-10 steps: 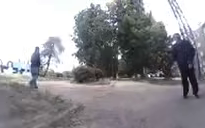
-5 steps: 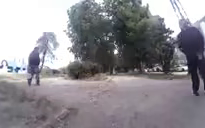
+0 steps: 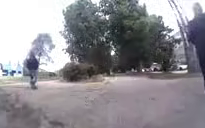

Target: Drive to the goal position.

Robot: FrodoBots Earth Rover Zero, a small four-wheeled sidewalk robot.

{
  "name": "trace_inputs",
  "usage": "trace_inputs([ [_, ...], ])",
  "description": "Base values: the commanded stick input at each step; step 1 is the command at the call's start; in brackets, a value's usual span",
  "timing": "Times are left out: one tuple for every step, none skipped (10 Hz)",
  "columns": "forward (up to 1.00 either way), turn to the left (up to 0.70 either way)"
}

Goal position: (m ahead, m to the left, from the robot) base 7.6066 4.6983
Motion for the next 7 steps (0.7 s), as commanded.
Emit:
trace_inputs([
  [0.85, 0.00],
  [0.85, 0.00],
  [0.85, 0.04],
  [0.85, 0.17],
  [0.85, 0.30],
  [0.85, 0.34],
  [0.85, 0.34],
])
